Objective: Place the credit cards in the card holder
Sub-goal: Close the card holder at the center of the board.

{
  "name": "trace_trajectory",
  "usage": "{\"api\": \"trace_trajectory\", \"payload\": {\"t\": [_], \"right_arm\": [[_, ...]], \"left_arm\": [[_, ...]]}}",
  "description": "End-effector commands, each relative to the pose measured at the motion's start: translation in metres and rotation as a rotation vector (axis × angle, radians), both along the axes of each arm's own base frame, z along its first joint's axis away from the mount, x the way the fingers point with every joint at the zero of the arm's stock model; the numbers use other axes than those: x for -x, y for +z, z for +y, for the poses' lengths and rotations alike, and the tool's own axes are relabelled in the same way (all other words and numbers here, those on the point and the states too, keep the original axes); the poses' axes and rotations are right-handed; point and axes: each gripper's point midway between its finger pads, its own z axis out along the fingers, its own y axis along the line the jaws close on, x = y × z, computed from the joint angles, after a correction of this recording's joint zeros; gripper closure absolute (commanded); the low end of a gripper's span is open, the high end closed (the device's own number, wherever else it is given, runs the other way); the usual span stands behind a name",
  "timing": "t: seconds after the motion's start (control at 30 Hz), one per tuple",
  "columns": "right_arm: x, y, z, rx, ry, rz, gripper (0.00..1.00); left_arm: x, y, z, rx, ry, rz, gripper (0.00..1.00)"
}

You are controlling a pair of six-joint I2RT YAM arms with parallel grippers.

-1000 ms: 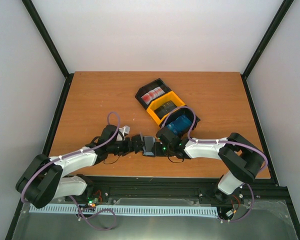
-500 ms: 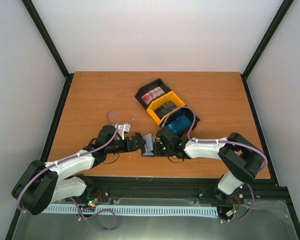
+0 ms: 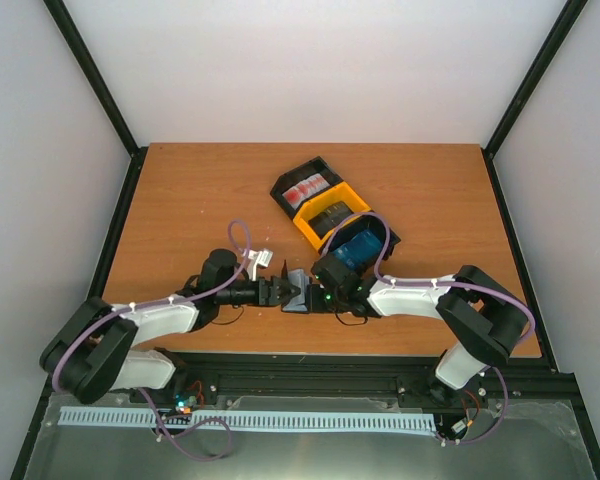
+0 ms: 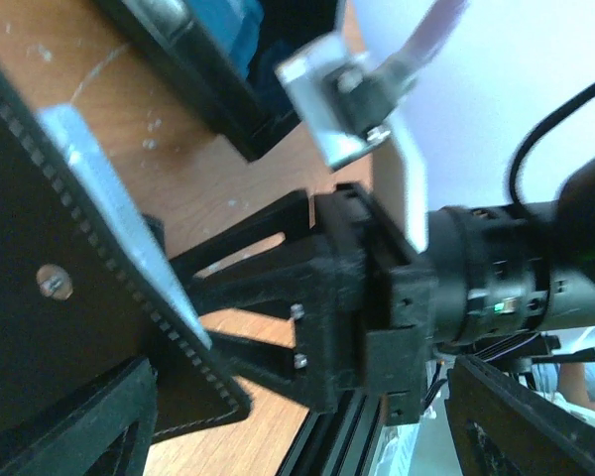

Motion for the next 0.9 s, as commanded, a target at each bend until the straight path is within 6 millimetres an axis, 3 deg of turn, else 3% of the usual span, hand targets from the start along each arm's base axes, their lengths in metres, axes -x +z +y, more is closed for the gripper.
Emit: {"api": "trace_trajectory", "payload": {"t": [0.0, 0.4, 0.63, 0.87], "right_arm": [[-0.003, -0.010, -0.015, 0.119, -0.003, -0.019, 0.62], [-0.029, -0.012, -0.038, 0.306, -0.074, -0.120, 0.59], [-0.036, -0.012, -0.046, 0.375, -0.114, -0.154, 0.59], [-0.041, -0.006, -0.067, 0.451, -0.229, -0.172, 0.61]], "left_arm": [[0.003, 0.002, -0.010, 0.040, -0.078, -0.029, 0.19], [-0.004, -0.007, -0.012, 0.016, -0.057, -0.006, 0.19], [-0.008, -0.012, -0.011, -0.004, -0.040, 0.005, 0.19], [-0.011, -0.020, -0.010, -0.029, -0.022, 0.028, 0.19]]}}
